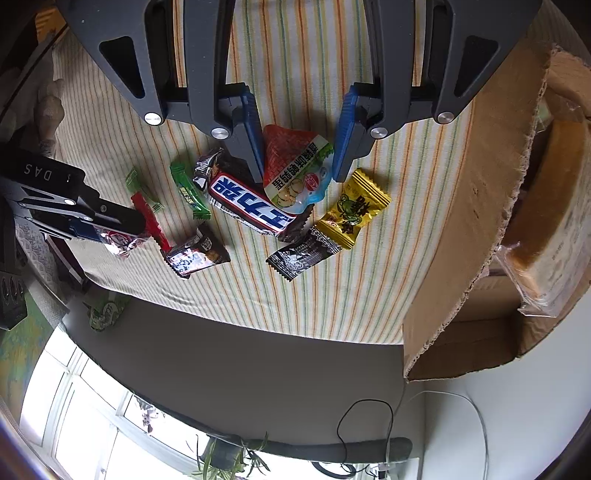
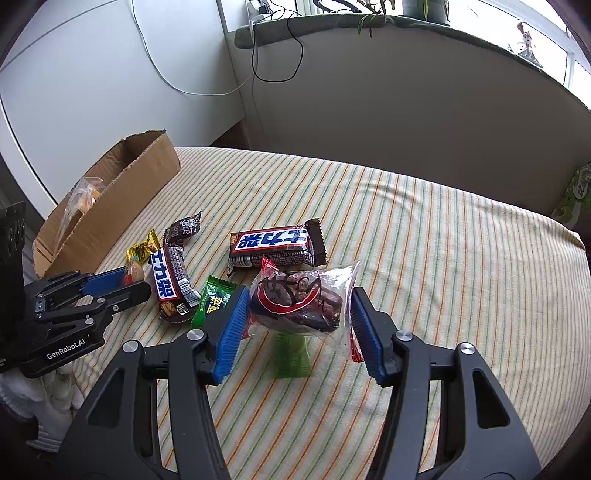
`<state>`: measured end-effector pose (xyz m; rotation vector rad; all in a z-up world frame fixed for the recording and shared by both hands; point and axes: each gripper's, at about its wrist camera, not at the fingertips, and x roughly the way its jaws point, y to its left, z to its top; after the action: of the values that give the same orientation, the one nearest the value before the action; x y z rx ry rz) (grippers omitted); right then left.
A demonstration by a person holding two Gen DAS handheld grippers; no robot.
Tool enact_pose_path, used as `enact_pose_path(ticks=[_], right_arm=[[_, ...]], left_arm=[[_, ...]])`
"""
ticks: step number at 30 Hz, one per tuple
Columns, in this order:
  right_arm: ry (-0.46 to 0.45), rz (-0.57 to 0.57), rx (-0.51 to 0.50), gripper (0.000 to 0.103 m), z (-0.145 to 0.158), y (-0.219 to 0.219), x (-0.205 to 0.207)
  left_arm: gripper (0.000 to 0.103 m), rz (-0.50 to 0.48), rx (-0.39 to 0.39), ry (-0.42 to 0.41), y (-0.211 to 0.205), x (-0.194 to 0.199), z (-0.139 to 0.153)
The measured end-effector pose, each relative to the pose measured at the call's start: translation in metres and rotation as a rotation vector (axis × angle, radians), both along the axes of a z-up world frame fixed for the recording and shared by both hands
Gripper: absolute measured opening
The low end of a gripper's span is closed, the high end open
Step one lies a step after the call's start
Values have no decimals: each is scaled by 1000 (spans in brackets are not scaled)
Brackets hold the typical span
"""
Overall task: Organize snacks
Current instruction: 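Grasp the red-trimmed sweet bag with the right tool while the left tool grasps the clear candy packet, then carry the sweet bag and candy packet over the box and open both tools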
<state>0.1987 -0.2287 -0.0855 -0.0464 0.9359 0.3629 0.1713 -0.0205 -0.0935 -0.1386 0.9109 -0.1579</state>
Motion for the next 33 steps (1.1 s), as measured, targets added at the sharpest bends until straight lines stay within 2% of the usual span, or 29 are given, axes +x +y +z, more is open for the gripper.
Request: enact_pose_path(ticks=[6,17,24,33], right_arm=[[-20,-8,4,58,12,-3,-8],[-67,22,17,58,43,15,-14],[-98,66,22,58,64,50,-10],[-121,130,10,58,76,107,3]], left_arm=[[34,8,-15,-17,4,-11,6],[34,13,-32,-96,22,-29,43],[34,49,-34,-147,49,-35,65],[34,116,-26,-180,89,-38,75]])
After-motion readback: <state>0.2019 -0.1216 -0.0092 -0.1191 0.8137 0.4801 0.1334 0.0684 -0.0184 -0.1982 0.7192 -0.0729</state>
